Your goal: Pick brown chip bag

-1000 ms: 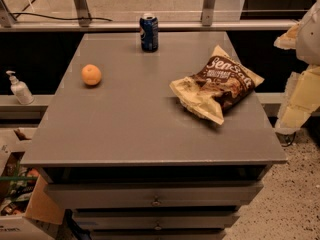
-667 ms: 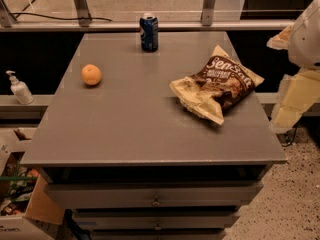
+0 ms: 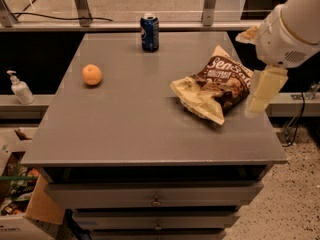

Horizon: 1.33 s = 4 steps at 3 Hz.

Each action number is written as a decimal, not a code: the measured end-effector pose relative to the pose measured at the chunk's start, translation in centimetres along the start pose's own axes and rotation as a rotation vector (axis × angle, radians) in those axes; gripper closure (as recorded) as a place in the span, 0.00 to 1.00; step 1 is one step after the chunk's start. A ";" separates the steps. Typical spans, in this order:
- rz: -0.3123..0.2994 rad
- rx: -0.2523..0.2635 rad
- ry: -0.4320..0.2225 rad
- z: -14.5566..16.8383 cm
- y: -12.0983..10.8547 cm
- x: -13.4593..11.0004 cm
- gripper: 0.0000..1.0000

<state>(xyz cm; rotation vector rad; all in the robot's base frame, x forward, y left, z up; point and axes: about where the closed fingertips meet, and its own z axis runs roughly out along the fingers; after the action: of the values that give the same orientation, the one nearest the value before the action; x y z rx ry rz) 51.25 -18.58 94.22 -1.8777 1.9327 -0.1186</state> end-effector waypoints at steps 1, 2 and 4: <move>-0.069 -0.011 -0.032 2.6 -1.6 -1.4 0.00; -0.129 -0.037 -0.070 5.4 -2.6 -3.1 0.00; -0.226 -0.095 -0.071 10.7 -4.0 -4.5 0.00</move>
Offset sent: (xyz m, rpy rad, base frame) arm 0.0686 0.0668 -0.0553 0.0361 0.0115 0.2427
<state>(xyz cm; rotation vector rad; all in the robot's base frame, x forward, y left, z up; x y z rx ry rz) 58.81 -12.02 87.18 -2.1294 1.7019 -0.0291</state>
